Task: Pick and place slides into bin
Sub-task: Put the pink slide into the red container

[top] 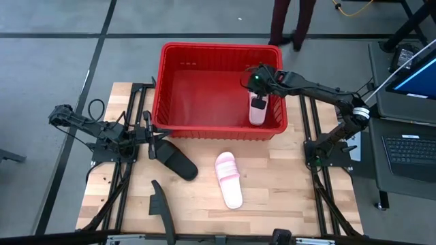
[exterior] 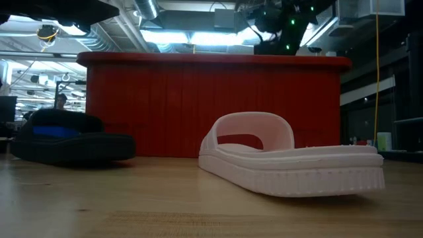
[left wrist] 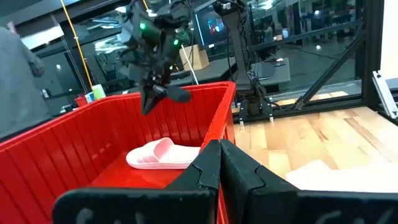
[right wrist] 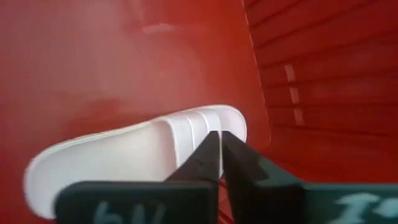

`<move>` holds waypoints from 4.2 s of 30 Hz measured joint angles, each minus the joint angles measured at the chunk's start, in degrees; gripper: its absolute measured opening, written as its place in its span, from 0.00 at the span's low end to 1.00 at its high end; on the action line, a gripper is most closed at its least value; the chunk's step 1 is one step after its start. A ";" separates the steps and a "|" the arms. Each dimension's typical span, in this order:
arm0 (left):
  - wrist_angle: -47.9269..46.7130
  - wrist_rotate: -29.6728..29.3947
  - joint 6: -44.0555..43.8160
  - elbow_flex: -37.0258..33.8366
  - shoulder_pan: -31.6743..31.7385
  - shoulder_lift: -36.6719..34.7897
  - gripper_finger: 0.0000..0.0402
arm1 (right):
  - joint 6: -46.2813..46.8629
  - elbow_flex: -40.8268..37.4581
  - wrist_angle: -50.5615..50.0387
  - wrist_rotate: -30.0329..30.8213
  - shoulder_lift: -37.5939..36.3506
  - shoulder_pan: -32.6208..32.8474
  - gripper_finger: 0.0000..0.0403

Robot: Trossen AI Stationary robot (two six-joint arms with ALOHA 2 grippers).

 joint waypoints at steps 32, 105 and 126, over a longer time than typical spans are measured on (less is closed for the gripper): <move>-0.23 0.43 -1.63 0.00 0.00 0.00 0.00 | 20.10 9.75 -9.29 4.98 -4.10 39.71 0.01; -4.72 16.72 -13.65 -0.02 0.00 -0.06 0.00 | 45.41 26.86 -18.62 11.06 30.25 62.85 0.15; -4.81 16.61 -15.15 -0.02 0.00 -0.07 0.00 | 40.30 26.56 -16.76 11.55 36.14 59.69 0.34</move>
